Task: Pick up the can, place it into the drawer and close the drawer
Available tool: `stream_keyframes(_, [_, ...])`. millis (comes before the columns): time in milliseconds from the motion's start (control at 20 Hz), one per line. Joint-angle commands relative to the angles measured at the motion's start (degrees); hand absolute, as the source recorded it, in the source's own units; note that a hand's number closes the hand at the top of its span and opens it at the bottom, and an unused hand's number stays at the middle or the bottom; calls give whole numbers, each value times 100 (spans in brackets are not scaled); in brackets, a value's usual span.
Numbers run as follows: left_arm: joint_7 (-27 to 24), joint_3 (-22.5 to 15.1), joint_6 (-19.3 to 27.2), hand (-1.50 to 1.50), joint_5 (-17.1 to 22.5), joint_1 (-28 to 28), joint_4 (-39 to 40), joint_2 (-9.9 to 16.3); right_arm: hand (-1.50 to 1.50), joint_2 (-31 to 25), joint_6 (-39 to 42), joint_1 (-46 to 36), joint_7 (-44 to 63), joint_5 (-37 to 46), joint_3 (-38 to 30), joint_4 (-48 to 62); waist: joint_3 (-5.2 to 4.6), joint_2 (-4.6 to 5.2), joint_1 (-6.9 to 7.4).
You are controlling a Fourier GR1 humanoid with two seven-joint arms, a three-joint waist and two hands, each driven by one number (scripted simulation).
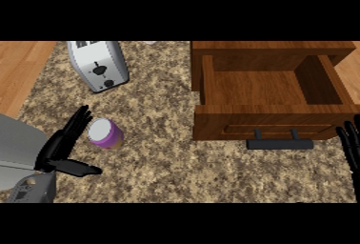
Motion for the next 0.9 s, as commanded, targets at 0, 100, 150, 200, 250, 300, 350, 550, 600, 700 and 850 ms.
stream_keyframes(0, [-497,111,131,-150,-197,-544,1144,114,-150,171,-41,363,-355,239,309,-88,-3,7,-33])
stream_keyframes(100, [-110,56,127,-150,-10,-399,712,-71,-150,173,-106,60,-7,286,238,-109,0,-1,0])
stream_keyframes(150, [-671,124,-37,-150,-118,-338,1254,152,-150,175,-25,208,-468,177,173,160,-1,4,-12])
stream_keyframes(200, [-776,201,114,-150,-194,-891,1855,183,-150,101,-15,81,-140,159,119,-6,-3,9,-31])
stream_keyframes(250, [-921,208,-111,-150,-236,-998,2157,368,-150,5,110,169,-205,-38,-60,-3,-4,13,-47])
stream_keyframes(300, [-714,236,-160,-150,-136,-773,1711,491,-150,85,28,117,34,17,68,-198,-2,3,-14])
stream_keyframes(350, [-1130,163,144,-150,-344,-1201,2518,151,-150,-13,90,26,-78,-133,-104,-39,-6,18,-59])
stream_keyframes(550, [-944,84,92,-150,-214,-873,1955,116,-150,20,136,135,-128,-81,-178,-18,0,-1,-4])
stream_keyframes(600, [-889,136,120,-150,-267,-1278,2328,198,-150,172,91,394,-346,196,273,-66,-2,5,-26])
stream_keyframes(700, [-975,186,178,-150,-240,-1455,2540,159,-150,-84,108,-106,359,-215,-141,-212,-3,9,-27])
stream_keyframes(850, [-1363,110,231,-150,-362,-1262,2686,210,-150,-19,249,227,55,-250,-234,-284,-3,6,-31])
